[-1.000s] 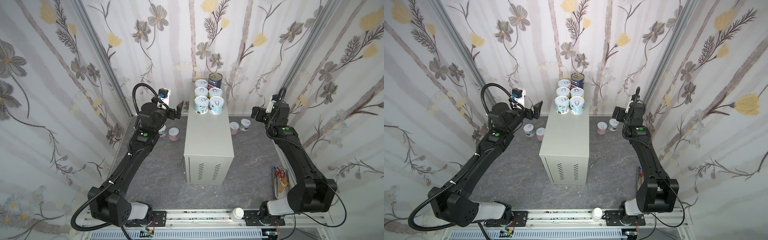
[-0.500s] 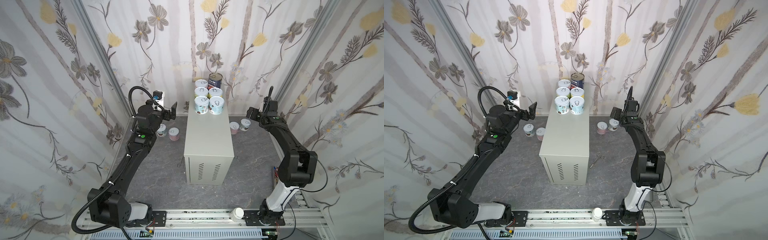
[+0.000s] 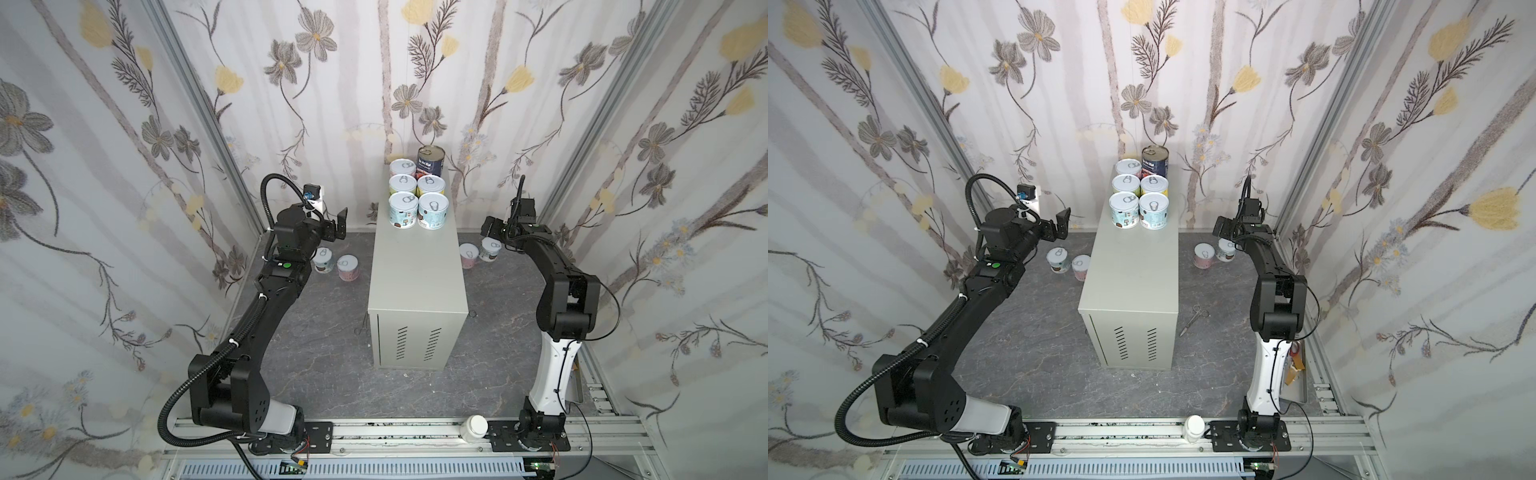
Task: Place and organize the canned foods onto the counter
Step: 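Lower the right gripper onto the white-lidded floor can and grasp it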
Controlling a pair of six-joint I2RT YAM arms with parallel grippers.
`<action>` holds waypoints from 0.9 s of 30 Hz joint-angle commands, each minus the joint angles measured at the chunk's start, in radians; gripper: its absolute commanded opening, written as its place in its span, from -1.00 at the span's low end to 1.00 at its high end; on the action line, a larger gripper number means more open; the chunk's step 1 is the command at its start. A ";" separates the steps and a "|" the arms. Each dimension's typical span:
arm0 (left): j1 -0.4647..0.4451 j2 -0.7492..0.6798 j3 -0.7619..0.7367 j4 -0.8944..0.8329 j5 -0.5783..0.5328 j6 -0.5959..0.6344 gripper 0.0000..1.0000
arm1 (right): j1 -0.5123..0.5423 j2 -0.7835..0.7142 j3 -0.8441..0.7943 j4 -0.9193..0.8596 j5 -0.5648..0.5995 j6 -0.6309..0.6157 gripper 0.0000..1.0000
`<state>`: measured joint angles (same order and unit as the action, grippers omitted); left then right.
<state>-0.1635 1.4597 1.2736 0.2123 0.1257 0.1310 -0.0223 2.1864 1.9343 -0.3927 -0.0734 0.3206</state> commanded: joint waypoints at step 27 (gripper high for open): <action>0.015 0.186 0.169 -0.034 0.045 0.016 1.00 | -0.016 0.287 0.242 -0.113 0.078 0.030 0.88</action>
<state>-0.1490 1.6363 1.4254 0.1745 0.1555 0.1345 -0.0357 2.4603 2.1605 -0.5110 -0.0120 0.3393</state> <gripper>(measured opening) 0.998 0.952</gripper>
